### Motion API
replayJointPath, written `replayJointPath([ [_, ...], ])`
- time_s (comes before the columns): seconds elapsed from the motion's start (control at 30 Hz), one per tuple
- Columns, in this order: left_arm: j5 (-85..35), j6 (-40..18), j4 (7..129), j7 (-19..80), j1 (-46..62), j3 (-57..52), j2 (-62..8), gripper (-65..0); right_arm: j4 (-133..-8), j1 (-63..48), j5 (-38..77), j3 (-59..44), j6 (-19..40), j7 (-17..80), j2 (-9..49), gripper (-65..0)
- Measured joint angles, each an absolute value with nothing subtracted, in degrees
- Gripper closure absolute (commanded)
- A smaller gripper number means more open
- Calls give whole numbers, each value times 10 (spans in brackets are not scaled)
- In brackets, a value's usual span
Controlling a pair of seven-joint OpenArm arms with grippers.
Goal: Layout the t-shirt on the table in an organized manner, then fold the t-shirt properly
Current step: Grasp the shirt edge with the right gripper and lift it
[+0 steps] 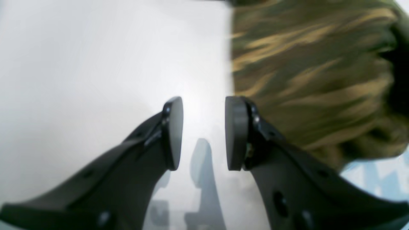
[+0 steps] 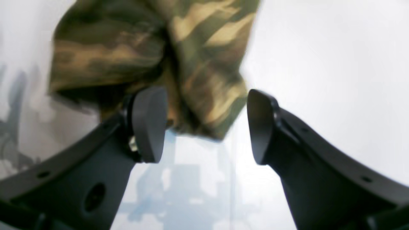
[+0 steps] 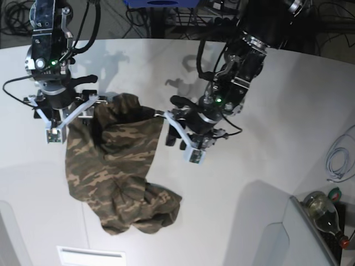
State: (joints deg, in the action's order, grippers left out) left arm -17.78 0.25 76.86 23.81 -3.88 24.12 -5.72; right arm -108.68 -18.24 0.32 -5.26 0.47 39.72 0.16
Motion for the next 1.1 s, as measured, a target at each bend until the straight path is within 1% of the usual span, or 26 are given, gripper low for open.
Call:
replayJointPath([
  [0.17, -180, 1, 668, 209, -85, 284, -27, -209, -1057, -179, 0, -74, 4, 399, 3, -374],
  [0.27, -181, 2, 656, 207, -84, 285, -27, -207, -1023, -168, 1, -76, 4, 401, 2, -374],
  [0.33, -181, 2, 657, 197, -81, 285, -33, -207, -1009, -161, 0, -77, 4, 401, 1, -374],
  [0.43, -183, 1, 658, 179, -72, 286, -65, -206, -1002, -153, -1, -77, 4, 401, 2, -372],
  [0.53, -182, 8, 658, 184, -58, 282, -94, -204, -1002, -151, 0, -76, 4, 401, 1, -372],
  [0.6, -181, 9, 661, 187, -55, 282, -95, -202, -1011, -154, -1, -75, 4, 402, 1, -371],
  [0.63, -181, 8, 672, 187, -53, 283, -92, -189, -1026, -159, 0, -75, 4, 402, 1, -371],
  [0.67, -183, 6, 690, 189, -52, 284, -92, -156, -1043, -164, -4, -68, 4, 401, 2, -371],
  [0.73, -188, -8, 726, 176, -44, 281, -103, -51, -1068, -171, -8, -32, -4, 402, 8, -371],
  [0.77, -187, -14, 742, 171, -32, 260, -114, 0, -1077, -173, -9, -8, -4, 403, 9, -369],
  [0.87, -184, 3, 777, 178, 44, 137, -156, 0, -1088, -165, -15, 82, 0, 402, 22, -369],
  [0.97, -178, 18, 810, 195, 134, -9, -189, 0, -1075, -142, -67, 174, -1, 403, 20, -369],
  [1.03, -180, 10, 844, 188, 177, -80, -197, 0, -1031, -115, -95, 213, 0, 401, 4, -371],
  [1.1, -185, -1, 877, 184, 212, -133, -199, 0, -972, -89, -138, 234, -21, 402, -18, -374],
])
